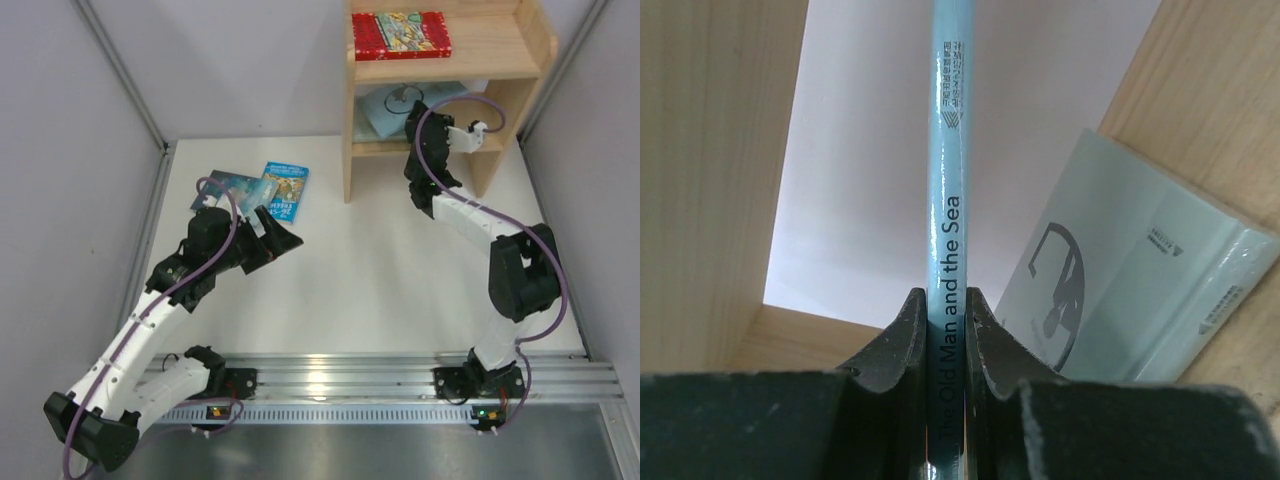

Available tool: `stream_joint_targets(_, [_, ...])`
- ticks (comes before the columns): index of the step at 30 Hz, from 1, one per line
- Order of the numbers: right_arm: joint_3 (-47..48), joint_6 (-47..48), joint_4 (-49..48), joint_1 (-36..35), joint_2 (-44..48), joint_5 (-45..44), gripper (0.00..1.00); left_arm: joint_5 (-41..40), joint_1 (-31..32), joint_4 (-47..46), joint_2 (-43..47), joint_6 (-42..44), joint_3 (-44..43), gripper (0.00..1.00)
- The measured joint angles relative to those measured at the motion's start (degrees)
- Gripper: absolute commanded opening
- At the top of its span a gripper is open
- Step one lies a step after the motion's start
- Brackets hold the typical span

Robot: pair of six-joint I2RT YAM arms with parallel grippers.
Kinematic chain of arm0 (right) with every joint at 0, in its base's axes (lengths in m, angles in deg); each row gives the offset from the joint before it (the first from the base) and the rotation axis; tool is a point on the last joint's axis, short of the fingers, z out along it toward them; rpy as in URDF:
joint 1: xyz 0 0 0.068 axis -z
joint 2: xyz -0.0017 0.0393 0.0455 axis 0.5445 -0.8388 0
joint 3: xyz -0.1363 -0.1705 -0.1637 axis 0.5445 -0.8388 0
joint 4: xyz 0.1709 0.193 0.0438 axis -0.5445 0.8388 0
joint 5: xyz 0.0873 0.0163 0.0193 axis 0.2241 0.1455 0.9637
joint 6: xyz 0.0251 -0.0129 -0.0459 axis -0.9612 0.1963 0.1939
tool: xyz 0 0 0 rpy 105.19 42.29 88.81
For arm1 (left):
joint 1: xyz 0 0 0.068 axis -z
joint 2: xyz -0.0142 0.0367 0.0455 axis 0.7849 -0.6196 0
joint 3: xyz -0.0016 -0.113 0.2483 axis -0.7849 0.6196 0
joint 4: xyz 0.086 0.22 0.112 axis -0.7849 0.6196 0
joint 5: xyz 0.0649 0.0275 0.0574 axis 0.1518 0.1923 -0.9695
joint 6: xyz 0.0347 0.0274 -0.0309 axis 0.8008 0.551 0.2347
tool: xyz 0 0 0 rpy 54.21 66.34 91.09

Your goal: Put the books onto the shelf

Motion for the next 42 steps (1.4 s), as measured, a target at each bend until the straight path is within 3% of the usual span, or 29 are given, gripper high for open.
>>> stream_joint_targets(10, [-0.5,2.4,0.0,-1.4,-0.5,1.7,0.02,0.0,0.0,-0.3,0.9,-0.4,0.2,0.96])
stream_joint_targets(24, [-5.7,3.2,3.7,-1.4,4.9,8.5,0.21,-0.2,0.0,-0.5,2.5,-1.0,0.9,0.94])
stream_joint_targets(34, [-8.3,0.1,6.8,-1.4,6.5,13.2,0.24,-0.2,0.0,-0.7,2.9,-2.2,2.1,0.93])
stream_joint_targets(36, [-9.0,-1.4,7.2,-1.4,6.5,13.5,0.18,-0.2,0.0,-0.7,3.1,-2.3,2.2,0.93])
stream_joint_targets(37, [-9.1,-2.4,7.2,-1.4,6.5,13.6,0.09,-0.2,0.0,-0.7,3.1,-2.4,2.2,0.93])
stream_joint_targets(39, [-9.1,-3.7,6.9,-1.4,6.5,14.0,0.00,-0.2,0.0,-0.7,3.1,-2.5,2.2,0.92])
stream_joint_targets(42, [-9.2,-5.4,6.7,-1.5,6.5,14.7,0.00,-0.2,0.0,-0.8,3.1,-2.8,2.2,0.92])
